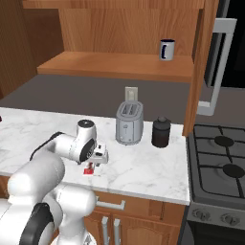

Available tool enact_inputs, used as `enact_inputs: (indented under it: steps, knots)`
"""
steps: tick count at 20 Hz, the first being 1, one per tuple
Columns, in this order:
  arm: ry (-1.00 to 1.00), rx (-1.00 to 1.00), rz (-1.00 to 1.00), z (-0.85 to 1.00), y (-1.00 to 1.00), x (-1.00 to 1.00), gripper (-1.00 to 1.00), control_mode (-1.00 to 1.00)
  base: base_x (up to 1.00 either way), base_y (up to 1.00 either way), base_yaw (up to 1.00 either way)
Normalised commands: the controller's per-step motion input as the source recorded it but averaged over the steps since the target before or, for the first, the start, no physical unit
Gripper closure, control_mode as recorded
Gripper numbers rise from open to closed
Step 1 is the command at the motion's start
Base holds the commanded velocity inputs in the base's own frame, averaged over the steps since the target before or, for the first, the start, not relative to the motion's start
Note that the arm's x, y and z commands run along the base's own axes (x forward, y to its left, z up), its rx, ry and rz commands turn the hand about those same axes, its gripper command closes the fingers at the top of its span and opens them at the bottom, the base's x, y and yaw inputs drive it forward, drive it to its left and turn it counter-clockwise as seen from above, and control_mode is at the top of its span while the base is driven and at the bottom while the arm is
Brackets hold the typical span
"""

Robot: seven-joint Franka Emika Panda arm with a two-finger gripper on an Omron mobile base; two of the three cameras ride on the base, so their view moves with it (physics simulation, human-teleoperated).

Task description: Pick the bar and yogurt from the counter and place them in the cabinets closest to them.

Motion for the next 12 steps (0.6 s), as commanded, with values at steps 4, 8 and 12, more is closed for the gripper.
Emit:
enact_inputs:
  steps: [4,8,12]
  knots:
    - [0.02,-0.01,0.00,-0.34,0.14,0.00,-1.00,-1.00,0.00,0.00,0.00]
    - [0.00,-0.03,0.00,-0.10,0.01,0.00,-1.00,-1.00,0.00,0.00,0.00]
    - [0.00,0.00,0.00,0.00,0.00,0.00,-1.00,-1.00,0.00,0.00,0.00]
